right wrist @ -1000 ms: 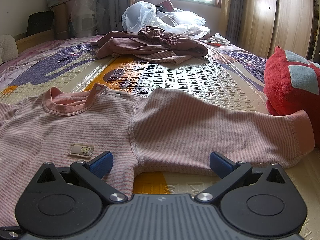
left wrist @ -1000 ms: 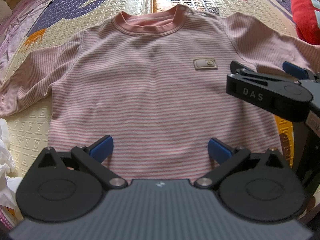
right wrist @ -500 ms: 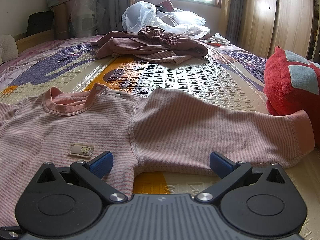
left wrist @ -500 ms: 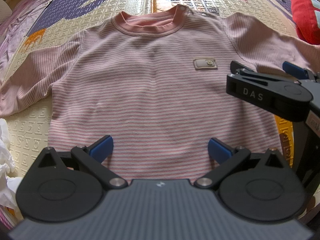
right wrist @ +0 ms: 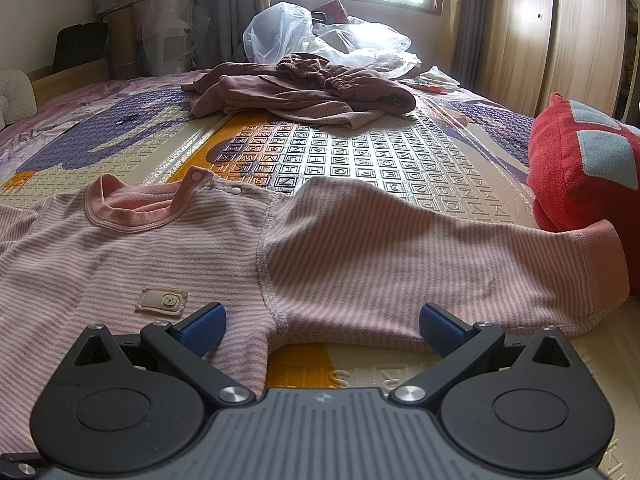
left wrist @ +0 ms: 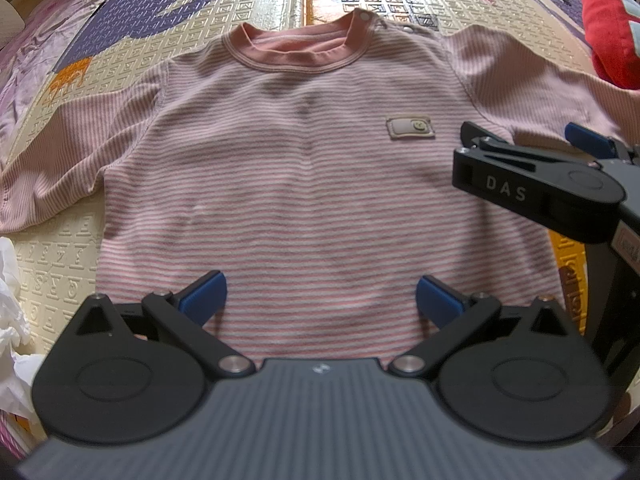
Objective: Fold clothes
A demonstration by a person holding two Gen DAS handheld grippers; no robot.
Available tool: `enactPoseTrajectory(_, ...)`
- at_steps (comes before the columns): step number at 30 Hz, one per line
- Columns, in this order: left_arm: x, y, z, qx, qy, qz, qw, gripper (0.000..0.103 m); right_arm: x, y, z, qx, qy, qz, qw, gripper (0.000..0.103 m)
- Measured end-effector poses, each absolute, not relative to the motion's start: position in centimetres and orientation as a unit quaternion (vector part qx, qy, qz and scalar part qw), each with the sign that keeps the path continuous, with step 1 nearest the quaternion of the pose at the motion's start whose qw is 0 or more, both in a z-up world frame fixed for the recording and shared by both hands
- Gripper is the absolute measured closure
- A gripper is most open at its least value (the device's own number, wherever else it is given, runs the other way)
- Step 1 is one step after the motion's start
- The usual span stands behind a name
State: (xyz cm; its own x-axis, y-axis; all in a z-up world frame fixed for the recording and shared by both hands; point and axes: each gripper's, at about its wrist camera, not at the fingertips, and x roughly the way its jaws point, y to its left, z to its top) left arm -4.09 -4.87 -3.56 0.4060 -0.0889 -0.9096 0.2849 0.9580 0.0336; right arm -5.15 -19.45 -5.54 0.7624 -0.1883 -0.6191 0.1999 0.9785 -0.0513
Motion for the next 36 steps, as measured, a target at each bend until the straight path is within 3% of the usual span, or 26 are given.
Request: enactPoseTrajectory(36,-3.93,-4.59,-3.51,0.09,0.538,-0.119,0.83,0.0,-5.18,-19.51,-5.53,0.009,0.329,-0.103,0.939,0.0)
